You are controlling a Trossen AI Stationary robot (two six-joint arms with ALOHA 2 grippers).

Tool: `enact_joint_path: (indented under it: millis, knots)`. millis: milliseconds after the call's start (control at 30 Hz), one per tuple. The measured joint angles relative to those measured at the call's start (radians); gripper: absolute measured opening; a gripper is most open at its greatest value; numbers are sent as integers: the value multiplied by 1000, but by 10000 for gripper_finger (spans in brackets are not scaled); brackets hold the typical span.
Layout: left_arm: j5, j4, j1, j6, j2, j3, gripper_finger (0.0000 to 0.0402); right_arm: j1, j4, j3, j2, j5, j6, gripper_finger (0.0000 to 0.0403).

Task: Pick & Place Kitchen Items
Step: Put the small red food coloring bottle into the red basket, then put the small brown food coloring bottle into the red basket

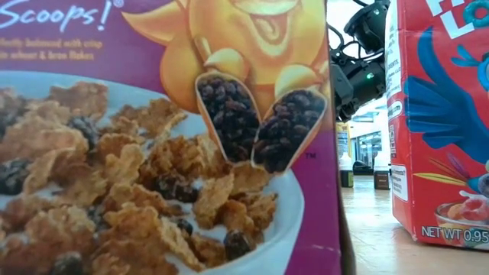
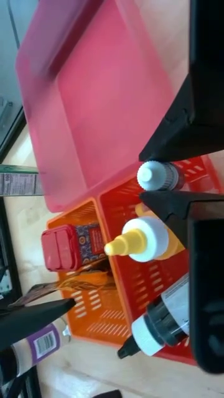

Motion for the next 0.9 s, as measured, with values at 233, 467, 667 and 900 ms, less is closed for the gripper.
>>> enact_joint_path:
  millis: [233, 467, 667, 900]
  knots:
    - [0, 0, 0, 0, 0, 0, 200, 0, 7, 0, 0, 0, 1, 103]
    - [0, 0, 0, 0, 0, 0, 200, 0, 9, 0, 0, 0, 1, 121]
    - [0, 0, 0, 0, 0, 0, 200, 0, 5, 0, -7, -85, 1, 118]
    - [0, -2, 0, 0, 0, 0, 200, 30, -40, 0, -64, -179, 0, 114]
